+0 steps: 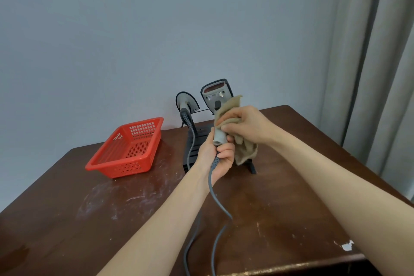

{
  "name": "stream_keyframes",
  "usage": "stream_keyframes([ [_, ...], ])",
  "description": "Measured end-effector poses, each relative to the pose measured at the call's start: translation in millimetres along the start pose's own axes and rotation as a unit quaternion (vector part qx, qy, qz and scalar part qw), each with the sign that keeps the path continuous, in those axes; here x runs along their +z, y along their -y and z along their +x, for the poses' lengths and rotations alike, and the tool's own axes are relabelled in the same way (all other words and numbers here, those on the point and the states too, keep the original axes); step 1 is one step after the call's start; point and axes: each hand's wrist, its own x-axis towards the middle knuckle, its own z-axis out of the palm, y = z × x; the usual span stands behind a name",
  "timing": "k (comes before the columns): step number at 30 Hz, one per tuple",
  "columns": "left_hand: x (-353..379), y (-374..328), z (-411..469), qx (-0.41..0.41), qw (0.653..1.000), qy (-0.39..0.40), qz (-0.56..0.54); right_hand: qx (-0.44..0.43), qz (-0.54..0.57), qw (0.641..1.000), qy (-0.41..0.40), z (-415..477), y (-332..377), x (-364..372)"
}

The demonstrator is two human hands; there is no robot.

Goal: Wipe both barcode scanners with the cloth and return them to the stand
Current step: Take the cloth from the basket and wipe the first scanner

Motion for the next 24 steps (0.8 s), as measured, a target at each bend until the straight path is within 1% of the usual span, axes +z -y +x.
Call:
stream_keyframes([
  [1, -1, -2, 2, 0.003, 1.0, -0.001, -0.003, 0.003, -0.006, 0.999, 0.036, -3, 3, 0],
  [2, -2, -2, 3, -0.001, 1.0, 0.003, -0.007, 0.004, -0.016, 0.998, 0.054, -3, 3, -1],
  [3, -4, -2, 4, -0.01, 1.0, 0.009, -0.013, 0.002, -0.029, 0.998, 0.049, -1, 2, -1],
  [7, -8, 4, 2, -0.056, 0.997, 0.054, -0.031, 0.002, -0.049, 0.996, -0.068, 15, -8, -2],
  [8, -8, 4, 2, -0.058, 0.996, 0.055, -0.03, 0.005, -0.044, 0.996, -0.084, 17, -8, -2],
  [9, -8, 3, 2, -0.052, 0.997, 0.05, -0.025, 0.01, -0.045, 0.996, -0.082, 17, -7, -1],
  [10, -8, 1, 2, -0.042, 0.998, 0.043, -0.018, 0.011, -0.051, 0.997, -0.061, 15, -5, -1],
  [11, -8, -1, 2, -0.029, 0.999, 0.037, -0.007, 0.01, -0.05, 0.998, -0.023, 12, -2, -1],
  [13, -6, -7, 2, -0.009, 0.999, 0.03, 0.006, 0.009, -0.014, 0.998, 0.067, 2, 5, 1],
  [14, -6, -8, 1, -0.009, 0.999, 0.032, 0.009, 0.008, 0.002, 0.996, 0.092, -1, 6, 1],
  [15, -8, -9, 2, -0.013, 0.999, 0.031, 0.009, 0.004, 0.008, 0.995, 0.097, -2, 6, 1],
  [16, -10, -9, 2, -0.021, 0.999, 0.034, 0.005, 0.004, 0.005, 0.997, 0.079, 1, 3, 1],
  [18, -17, -7, 1, -0.059, 0.995, 0.078, -0.026, 0.015, -0.044, 0.999, -0.007, 10, -10, -1],
  [19, -19, -6, -2, -0.071, 0.992, 0.101, -0.034, 0.041, -0.094, 0.993, -0.054, 14, -19, -4],
  [20, -19, -6, -4, -0.061, 0.992, 0.111, -0.028, 0.076, -0.134, 0.984, -0.094, 17, -26, -7],
  [21, -20, -8, -6, -0.041, 0.993, 0.113, -0.012, 0.114, -0.143, 0.975, -0.123, 18, -34, -10],
  [22, -19, -10, -8, -0.027, 0.993, 0.118, 0.011, 0.146, -0.117, 0.972, -0.139, 18, -40, -14],
  [24, -16, -13, -11, -0.018, 0.99, 0.132, 0.049, 0.175, -0.022, 0.973, -0.149, 17, -44, -19],
])
